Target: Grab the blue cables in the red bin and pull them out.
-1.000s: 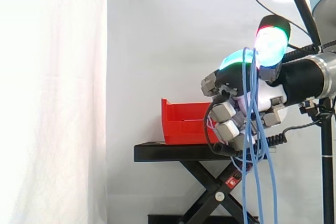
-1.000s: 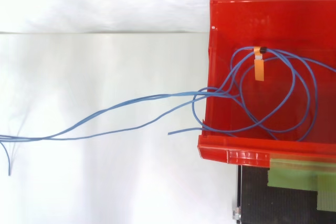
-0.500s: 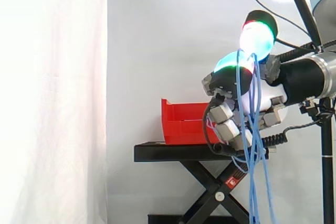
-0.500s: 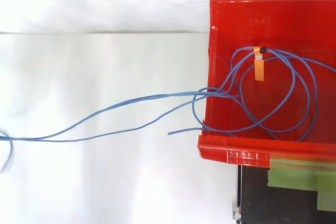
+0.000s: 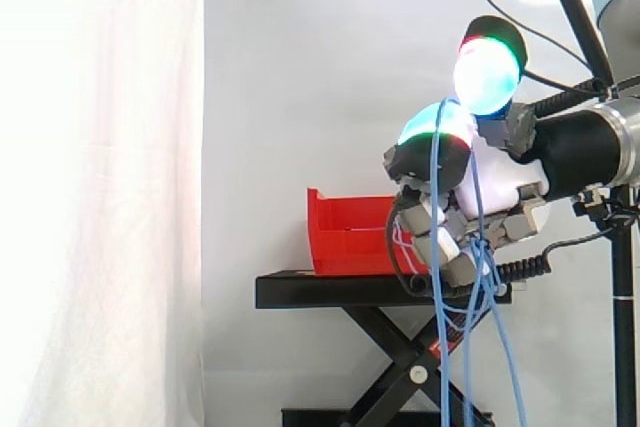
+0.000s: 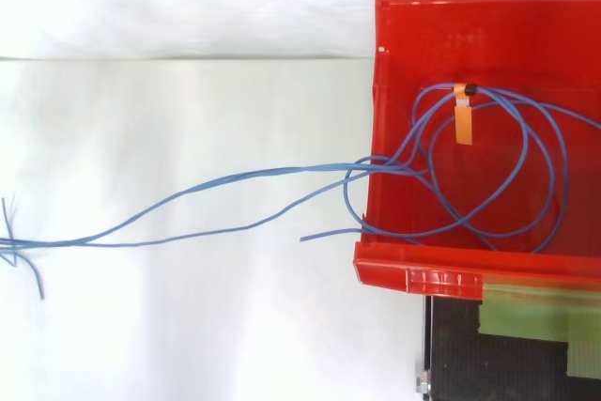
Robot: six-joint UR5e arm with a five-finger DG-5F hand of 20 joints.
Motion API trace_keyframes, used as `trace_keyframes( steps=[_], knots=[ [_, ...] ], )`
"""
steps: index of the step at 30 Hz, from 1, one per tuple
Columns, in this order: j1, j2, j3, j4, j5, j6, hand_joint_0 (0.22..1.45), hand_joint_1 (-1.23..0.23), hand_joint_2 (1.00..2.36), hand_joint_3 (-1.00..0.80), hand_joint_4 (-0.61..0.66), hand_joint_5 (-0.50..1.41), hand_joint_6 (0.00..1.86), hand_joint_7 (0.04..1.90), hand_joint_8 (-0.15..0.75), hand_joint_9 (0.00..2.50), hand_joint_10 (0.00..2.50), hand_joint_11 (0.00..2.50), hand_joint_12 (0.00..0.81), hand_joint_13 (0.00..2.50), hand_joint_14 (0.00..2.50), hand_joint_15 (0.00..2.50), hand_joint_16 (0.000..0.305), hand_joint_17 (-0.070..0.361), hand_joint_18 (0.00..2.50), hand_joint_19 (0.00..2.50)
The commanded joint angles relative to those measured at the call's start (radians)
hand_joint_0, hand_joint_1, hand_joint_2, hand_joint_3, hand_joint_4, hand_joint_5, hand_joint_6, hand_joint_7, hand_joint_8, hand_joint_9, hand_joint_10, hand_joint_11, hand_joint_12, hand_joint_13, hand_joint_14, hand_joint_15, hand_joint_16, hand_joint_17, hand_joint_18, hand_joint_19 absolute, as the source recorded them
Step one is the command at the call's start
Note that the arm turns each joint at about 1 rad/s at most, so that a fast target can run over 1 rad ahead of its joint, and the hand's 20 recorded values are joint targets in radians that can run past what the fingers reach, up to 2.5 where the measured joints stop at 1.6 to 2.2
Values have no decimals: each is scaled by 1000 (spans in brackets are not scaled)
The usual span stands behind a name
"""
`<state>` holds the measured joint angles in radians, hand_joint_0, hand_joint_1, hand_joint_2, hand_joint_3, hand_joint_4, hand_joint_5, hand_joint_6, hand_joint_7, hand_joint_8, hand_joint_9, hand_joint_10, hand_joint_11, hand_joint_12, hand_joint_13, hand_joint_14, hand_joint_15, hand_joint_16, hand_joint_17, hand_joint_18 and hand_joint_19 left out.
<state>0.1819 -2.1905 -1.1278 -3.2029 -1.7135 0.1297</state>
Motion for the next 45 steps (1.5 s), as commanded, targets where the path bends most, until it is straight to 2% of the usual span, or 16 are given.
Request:
trace_keyframes(
  steps=[1, 6, 10, 15, 17, 26, 31, 37, 45],
  knots=[
    [1, 0, 0, 0, 0, 0, 774, -833, 1000, -1000, 193, 785, 213, 719, 267, 736, 17, 625, 360, 745, 21, 579, 48, 108, 703, 761],
    [1, 0, 0, 0, 0, 0, 786, -852, 1000, -1000, 183, 784, 297, 724, 261, 736, 19, 630, 358, 746, 20, 584, 47, 107, 703, 763],
    [1, 0, 0, 0, 0, -2, 804, -889, 1000, -1000, 166, 727, 501, 647, 266, 740, 19, 626, 355, 751, 19, 584, 47, 106, 702, 765],
    [1, 0, 0, 0, 0, -2, 832, -912, 1000, -1000, 149, 656, 857, 519, 260, 744, 16, 621, 350, 756, 21, 592, 46, 104, 704, 759],
    [1, 0, 0, 0, 0, -2, 841, -917, 1000, -1000, 135, 644, 934, 500, 261, 748, 18, 635, 347, 771, 20, 604, 46, 103, 704, 768],
    [1, 0, 0, 0, 0, -2, 878, -913, 1000, -1000, 103, 658, 986, 488, 259, 790, 17, 676, 342, 824, 23, 670, 45, 101, 711, 760],
    [1, 0, -1, 0, 0, -12, 902, -905, 1000, -1000, 86, 681, 971, 503, 260, 857, 18, 763, 342, 920, 25, 790, 44, 99, 718, 761],
    [1, 0, -1, 0, 0, -31, 916, -902, 1000, -1000, 69, 683, 966, 516, 257, 981, 20, 1045, 312, 1149, 22, 1257, 43, 96, 796, 874],
    [1, 0, -1, 0, 0, -32, 922, -900, 1000, -1000, 56, 679, 976, 504, 234, 1110, 10, 1347, 281, 1314, 2, 1605, 42, 95, 844, 916]
  ],
)
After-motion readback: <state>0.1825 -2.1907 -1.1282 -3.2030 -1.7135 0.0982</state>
